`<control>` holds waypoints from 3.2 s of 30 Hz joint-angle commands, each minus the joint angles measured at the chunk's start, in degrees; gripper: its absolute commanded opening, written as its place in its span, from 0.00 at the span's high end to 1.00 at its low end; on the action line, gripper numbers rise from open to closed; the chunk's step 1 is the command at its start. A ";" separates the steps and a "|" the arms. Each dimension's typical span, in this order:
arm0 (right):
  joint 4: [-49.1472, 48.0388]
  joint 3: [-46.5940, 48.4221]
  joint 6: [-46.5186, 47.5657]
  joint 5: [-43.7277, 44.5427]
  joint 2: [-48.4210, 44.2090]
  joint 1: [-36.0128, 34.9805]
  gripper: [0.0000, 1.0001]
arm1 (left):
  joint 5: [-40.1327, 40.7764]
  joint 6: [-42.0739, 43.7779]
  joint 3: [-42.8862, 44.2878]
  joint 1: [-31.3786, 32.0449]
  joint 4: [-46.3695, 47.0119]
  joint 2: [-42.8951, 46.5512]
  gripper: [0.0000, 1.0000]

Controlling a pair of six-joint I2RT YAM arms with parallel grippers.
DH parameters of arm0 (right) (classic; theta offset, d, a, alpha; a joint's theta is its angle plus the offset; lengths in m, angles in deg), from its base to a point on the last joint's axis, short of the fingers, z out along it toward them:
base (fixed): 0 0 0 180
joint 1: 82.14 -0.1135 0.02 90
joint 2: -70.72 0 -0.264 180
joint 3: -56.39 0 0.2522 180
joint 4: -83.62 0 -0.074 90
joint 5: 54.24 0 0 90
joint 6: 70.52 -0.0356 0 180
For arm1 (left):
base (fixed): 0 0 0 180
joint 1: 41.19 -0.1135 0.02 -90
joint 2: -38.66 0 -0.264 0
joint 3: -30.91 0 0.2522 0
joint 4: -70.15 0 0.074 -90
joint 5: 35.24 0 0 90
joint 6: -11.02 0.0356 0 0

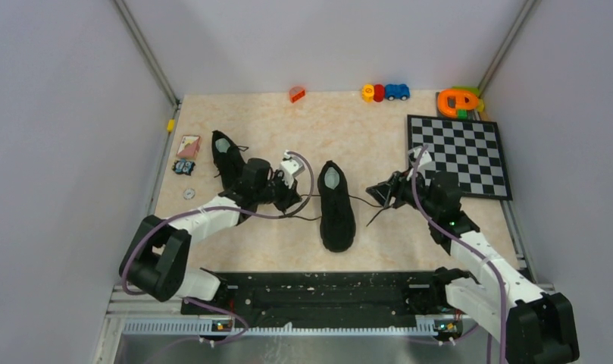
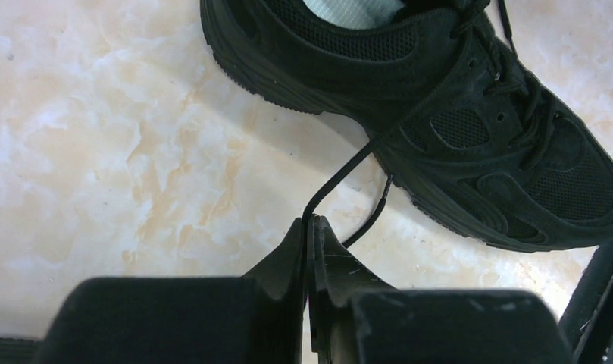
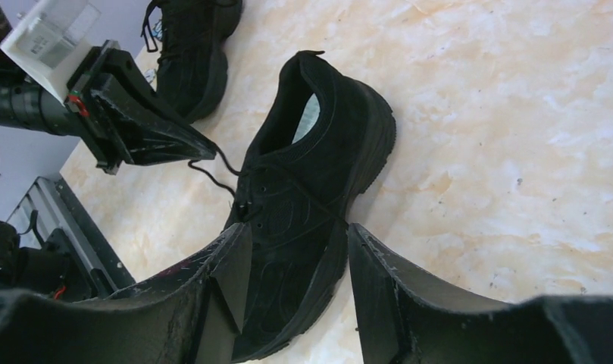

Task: Tie the shoes
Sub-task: Tie the shoelace on the shoe, then wrap the shoelace around the shoelace.

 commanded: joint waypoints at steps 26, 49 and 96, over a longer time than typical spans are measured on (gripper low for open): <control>-6.09 18.97 9.67 -12.89 21.65 -14.23 0.46 | -7.29 -22.53 -5.44 0.30 29.21 10.52 1.00; -17.12 18.53 10.08 17.02 27.78 -27.47 0.39 | -5.15 -40.39 -9.55 0.38 48.44 5.20 1.00; -21.16 17.31 4.55 17.94 28.17 -29.77 0.42 | -3.67 -42.16 -9.18 2.06 49.73 3.34 1.00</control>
